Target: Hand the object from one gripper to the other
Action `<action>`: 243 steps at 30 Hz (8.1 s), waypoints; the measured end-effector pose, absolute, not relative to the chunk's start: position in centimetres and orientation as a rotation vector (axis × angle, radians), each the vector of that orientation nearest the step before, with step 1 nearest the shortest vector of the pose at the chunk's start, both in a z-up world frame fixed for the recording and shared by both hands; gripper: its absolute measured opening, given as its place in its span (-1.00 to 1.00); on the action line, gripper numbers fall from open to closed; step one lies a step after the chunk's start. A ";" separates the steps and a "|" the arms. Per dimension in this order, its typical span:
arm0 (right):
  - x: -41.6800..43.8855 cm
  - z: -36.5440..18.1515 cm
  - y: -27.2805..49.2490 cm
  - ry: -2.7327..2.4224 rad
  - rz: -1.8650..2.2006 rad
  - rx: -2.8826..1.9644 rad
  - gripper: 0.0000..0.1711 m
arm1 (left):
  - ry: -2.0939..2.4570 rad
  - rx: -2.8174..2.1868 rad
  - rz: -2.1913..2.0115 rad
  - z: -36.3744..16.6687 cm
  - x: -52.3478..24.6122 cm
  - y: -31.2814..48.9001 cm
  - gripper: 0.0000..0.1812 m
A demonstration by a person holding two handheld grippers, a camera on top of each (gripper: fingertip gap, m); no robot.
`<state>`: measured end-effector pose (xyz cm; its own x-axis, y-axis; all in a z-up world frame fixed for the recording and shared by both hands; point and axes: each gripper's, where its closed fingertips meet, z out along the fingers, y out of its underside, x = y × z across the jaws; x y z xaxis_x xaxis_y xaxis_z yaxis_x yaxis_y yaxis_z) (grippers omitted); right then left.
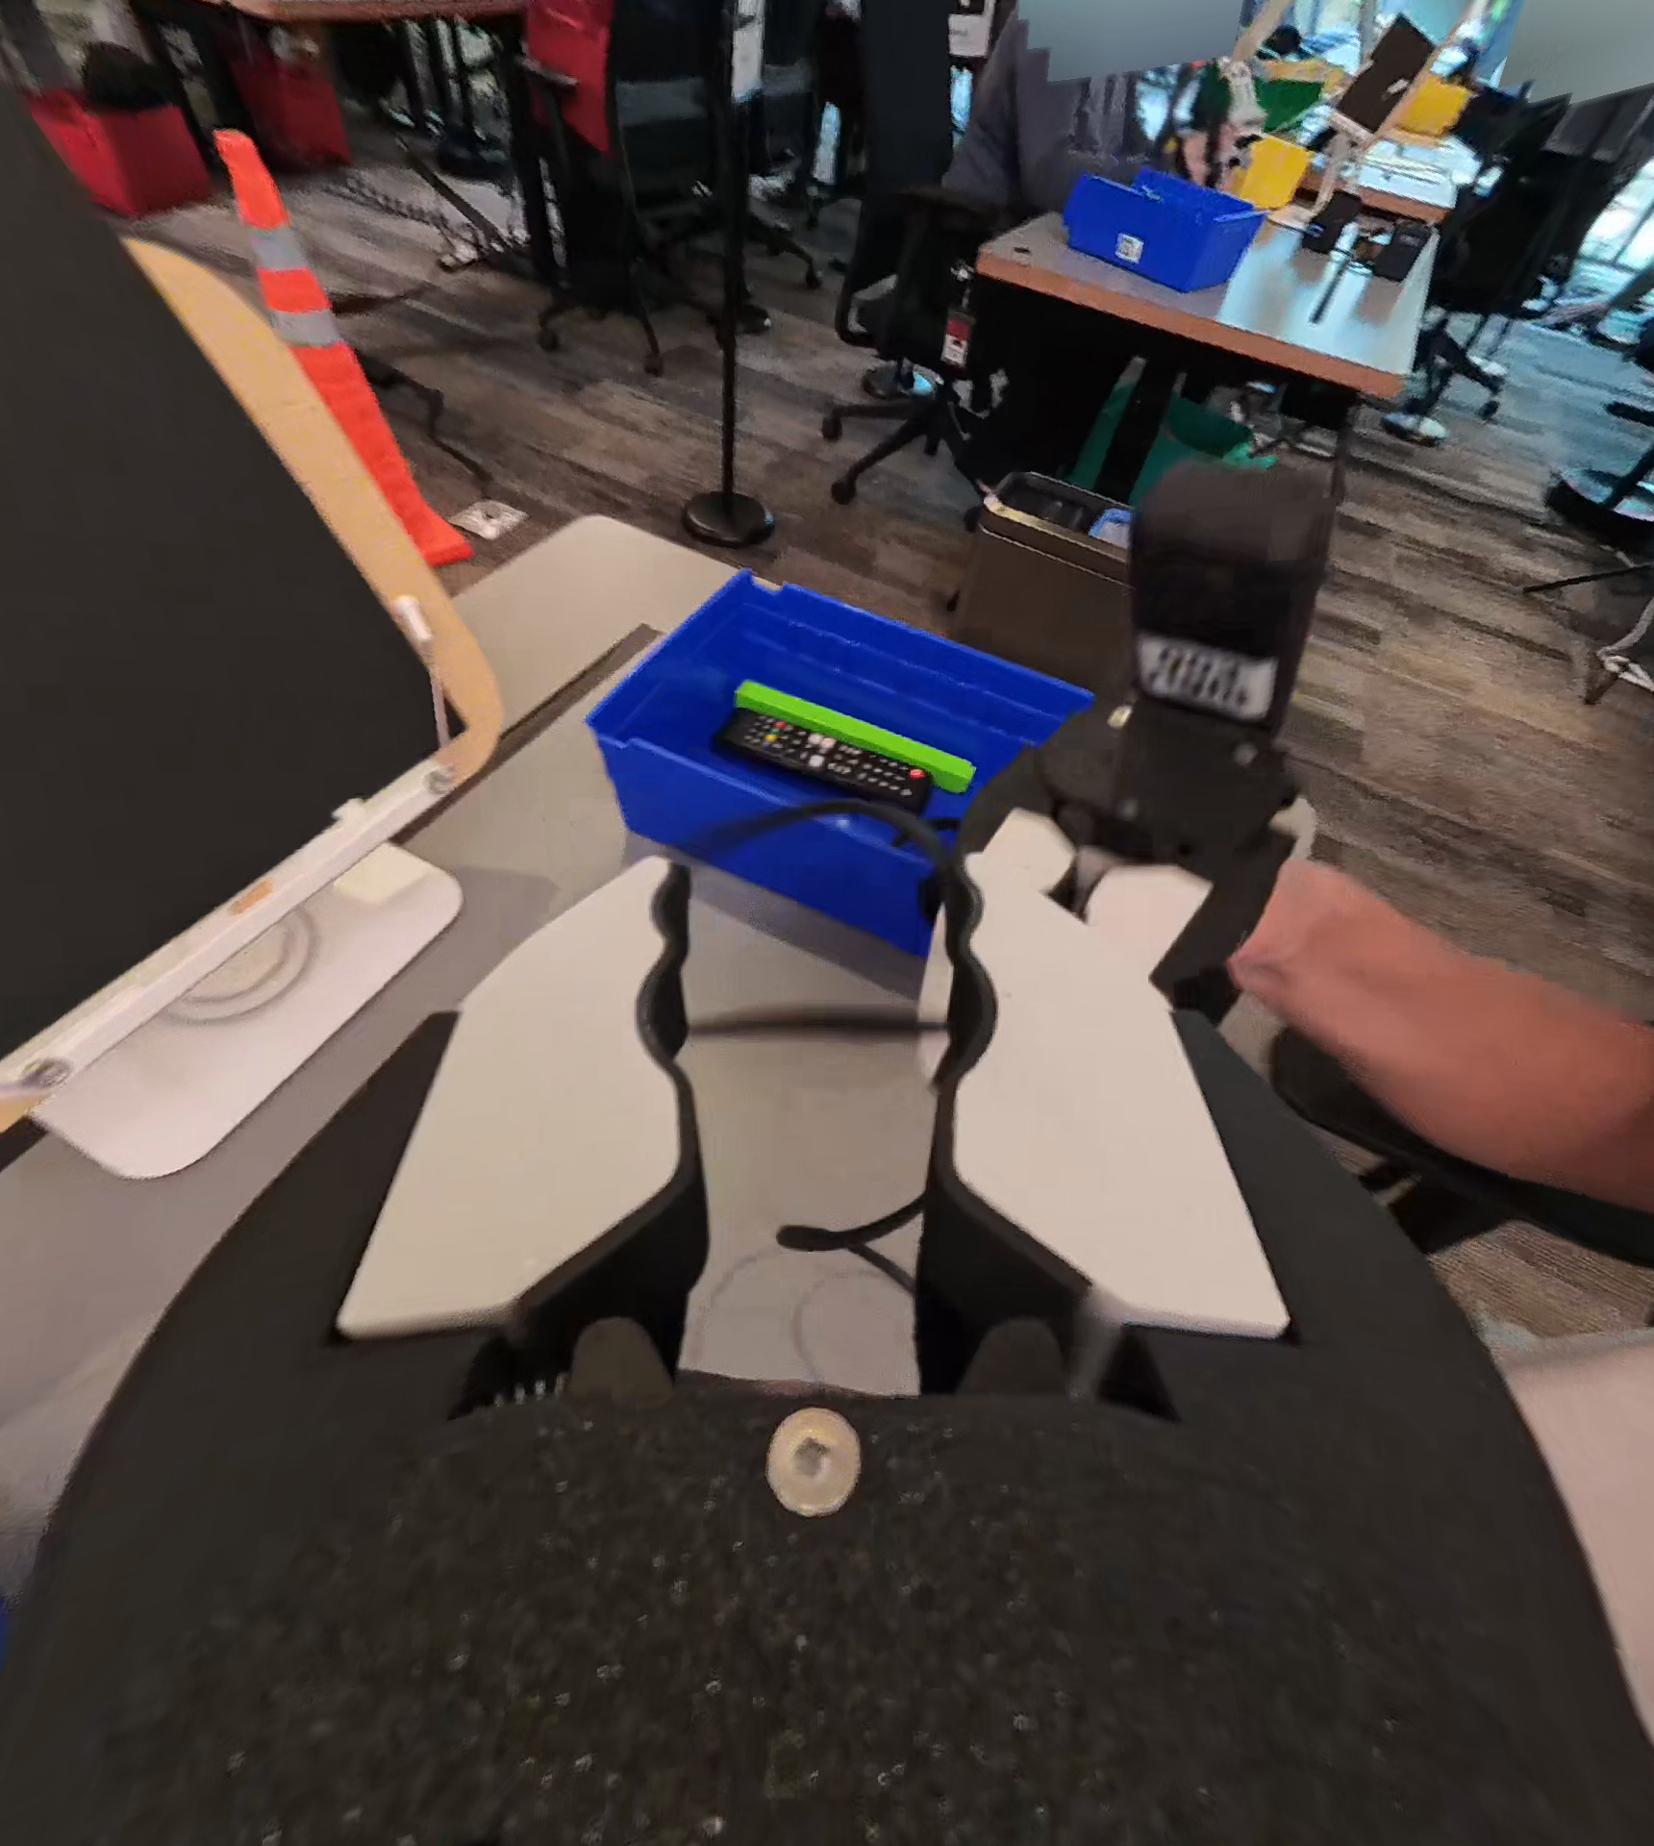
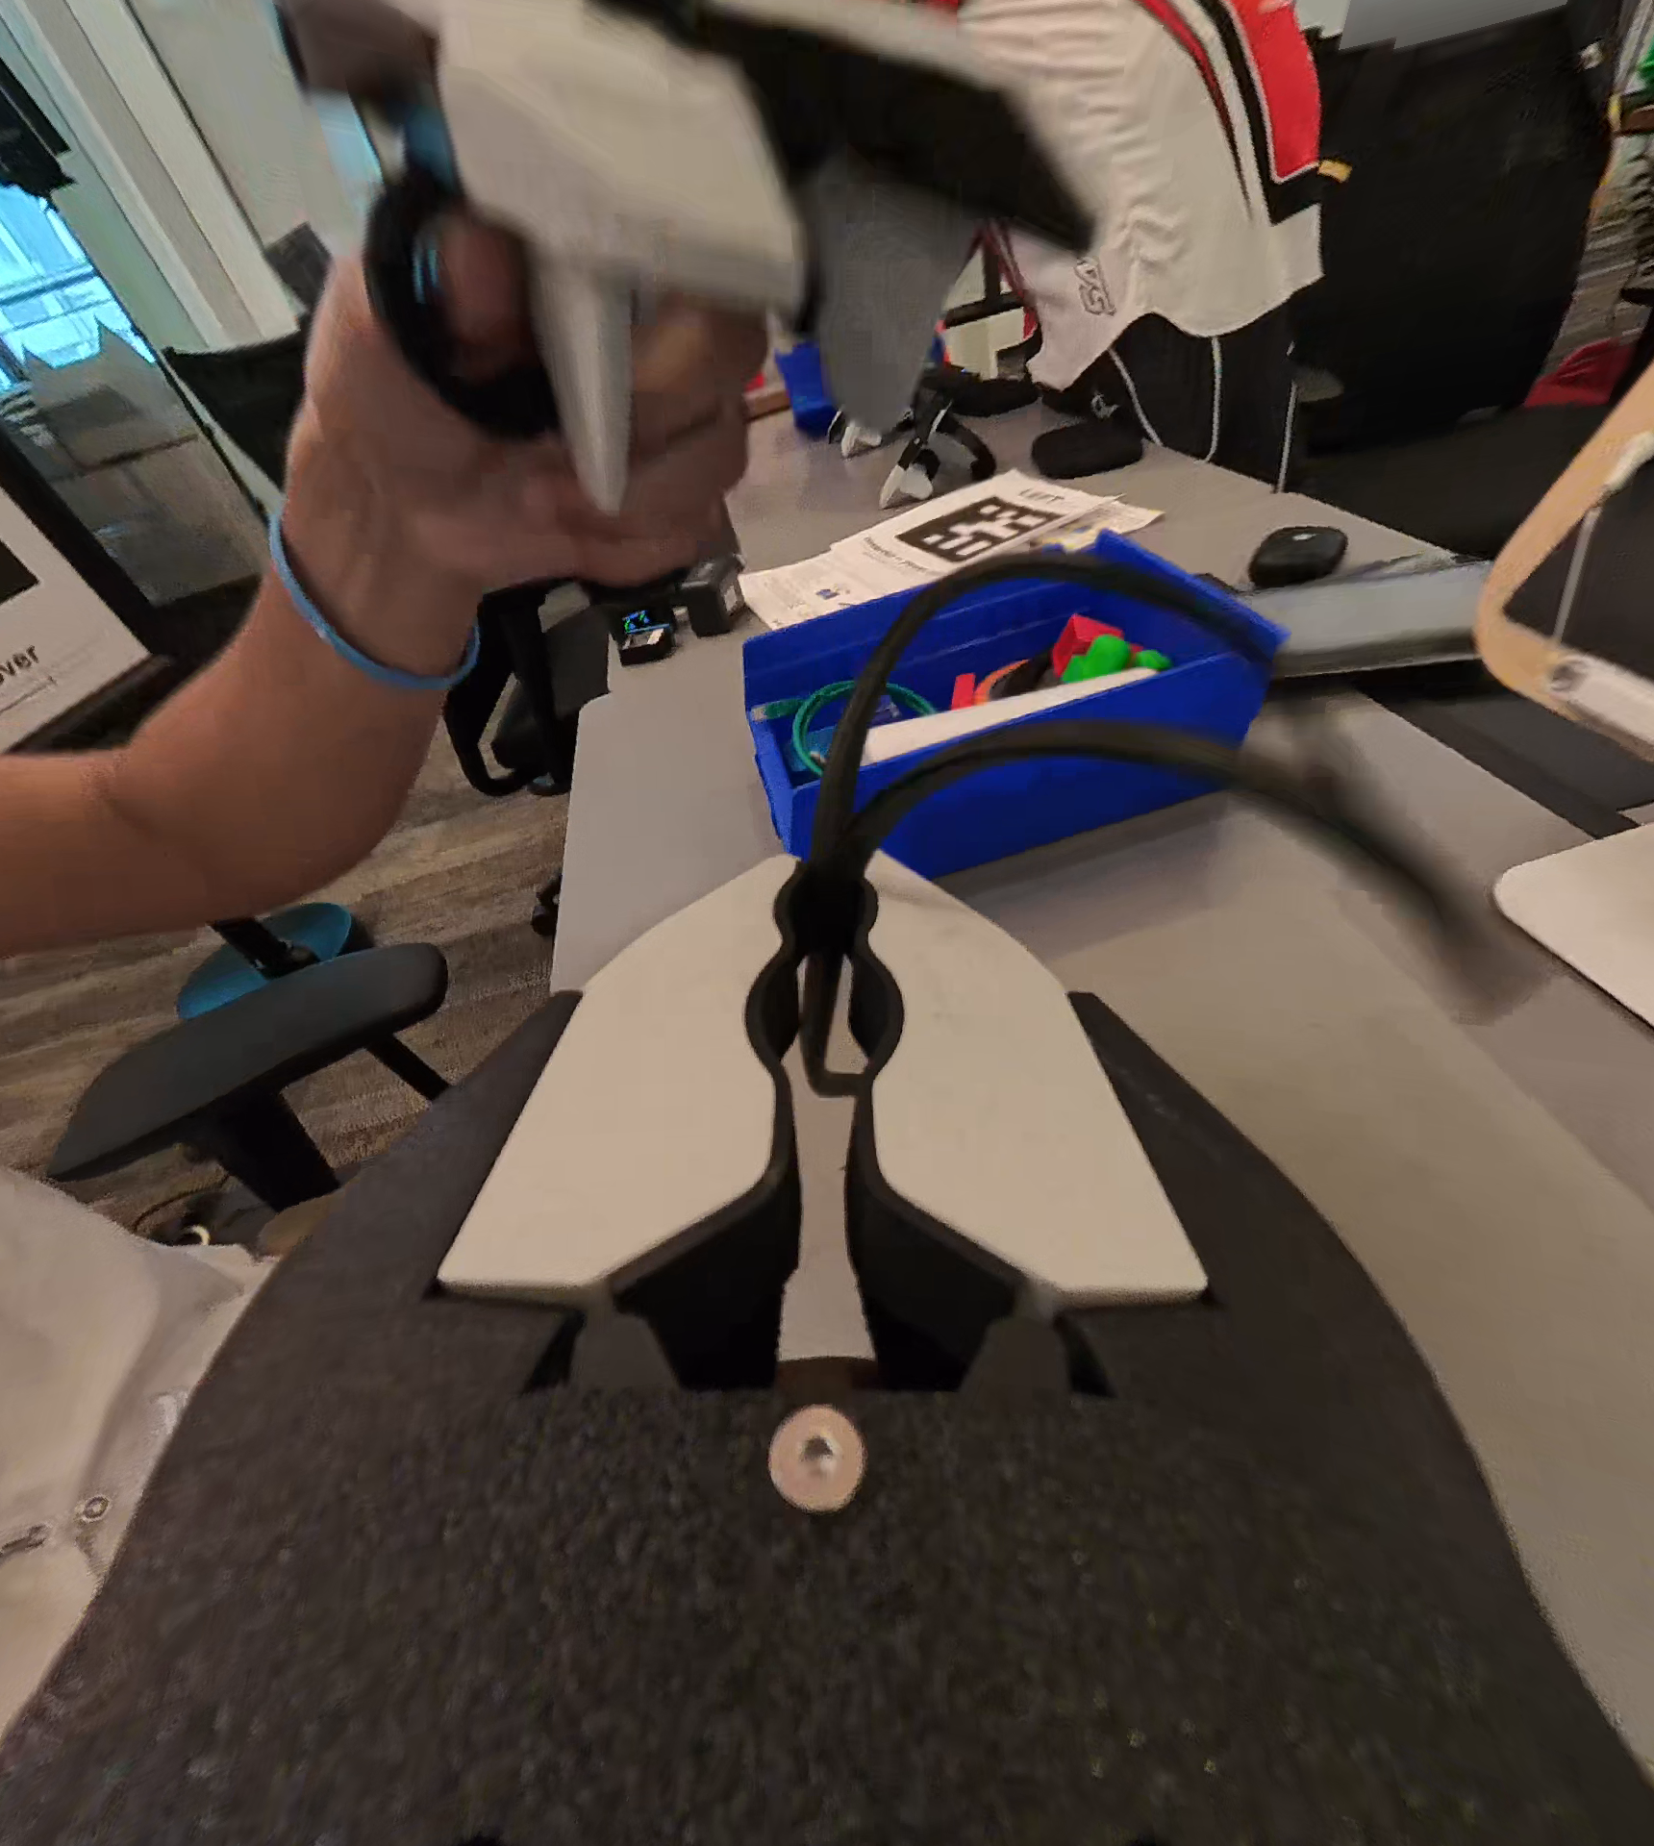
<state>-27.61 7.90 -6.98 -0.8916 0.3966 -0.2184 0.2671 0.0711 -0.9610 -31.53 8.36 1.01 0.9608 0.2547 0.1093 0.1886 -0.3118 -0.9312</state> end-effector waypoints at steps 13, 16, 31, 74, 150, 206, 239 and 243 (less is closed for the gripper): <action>-24.9 -1.6 8.9 -2.179 2.093 -0.834 -0.95 | -0.255 -1.924 0.039 -15.3 -26.3 8.8 -0.23; -23.4 0.2 8.9 -2.159 2.221 -0.768 -0.96 | -0.178 -1.882 -0.003 -15.0 -24.7 10.4 -0.27; -26.5 -1.6 14.9 -2.065 1.728 -0.812 -0.94 | -0.194 -1.811 -0.185 -12.2 -23.5 11.2 -1.00; -26.2 -12.6 3.8 -2.479 2.056 -0.613 -0.93 | -0.272 -1.950 -0.226 -5.9 -26.9 12.6 -1.00; -29.0 -14.5 9.0 -2.457 1.144 -0.725 -0.80 | -0.357 -2.030 0.189 -14.7 -28.2 5.9 -0.96; -32.3 -15.3 6.6 -1.934 1.271 -0.502 -0.96 | -0.526 -1.929 -0.015 -9.3 -30.5 7.4 -0.76; -39.3 -21.3 32.9 -2.237 1.079 -1.433 -0.95 | -0.605 -1.817 0.014 -20.9 -21.8 -0.4 -0.51; -41.5 -23.9 32.7 -2.302 0.978 -1.629 -0.94 | -0.593 -1.846 0.049 -21.2 -21.9 -0.5 -0.51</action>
